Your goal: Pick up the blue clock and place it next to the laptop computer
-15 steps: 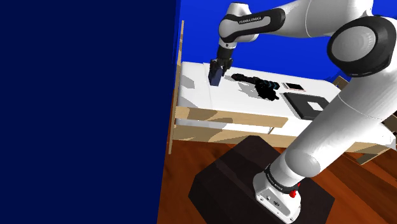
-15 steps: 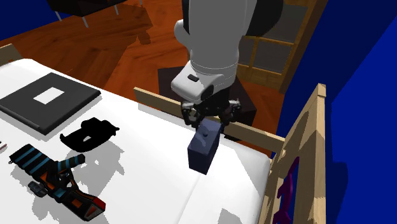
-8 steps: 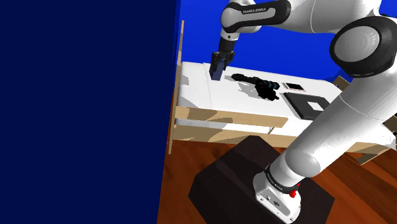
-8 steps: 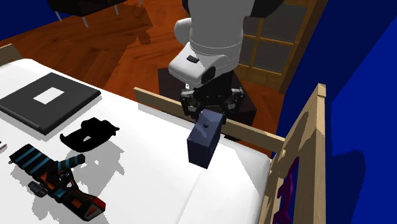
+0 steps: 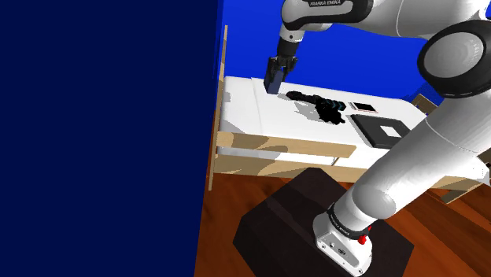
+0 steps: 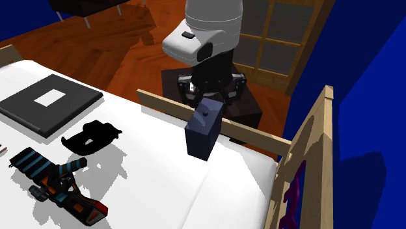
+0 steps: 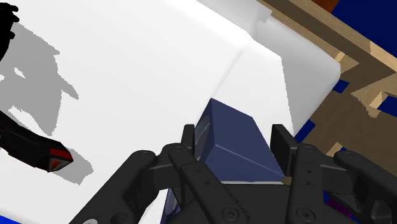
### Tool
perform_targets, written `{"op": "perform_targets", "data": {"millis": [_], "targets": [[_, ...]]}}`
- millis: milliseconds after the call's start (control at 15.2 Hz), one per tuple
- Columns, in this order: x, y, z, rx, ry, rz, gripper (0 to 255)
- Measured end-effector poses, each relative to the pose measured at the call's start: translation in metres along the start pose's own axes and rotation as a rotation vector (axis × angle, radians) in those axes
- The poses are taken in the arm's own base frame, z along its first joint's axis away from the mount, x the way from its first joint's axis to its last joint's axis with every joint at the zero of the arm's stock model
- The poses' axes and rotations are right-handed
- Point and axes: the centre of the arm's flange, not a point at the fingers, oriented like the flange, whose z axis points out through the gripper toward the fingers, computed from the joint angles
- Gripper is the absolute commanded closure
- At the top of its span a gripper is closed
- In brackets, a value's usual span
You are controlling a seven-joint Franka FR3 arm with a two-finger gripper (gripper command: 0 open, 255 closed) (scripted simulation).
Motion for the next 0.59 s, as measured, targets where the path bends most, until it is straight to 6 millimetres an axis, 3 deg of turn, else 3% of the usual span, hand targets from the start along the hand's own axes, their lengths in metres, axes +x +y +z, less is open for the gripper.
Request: {"op": "perform_targets", "data": {"millis": [594], "targets": [[-0.08,0.083,-0.003,0.0,0.0,0.001,255]]}}
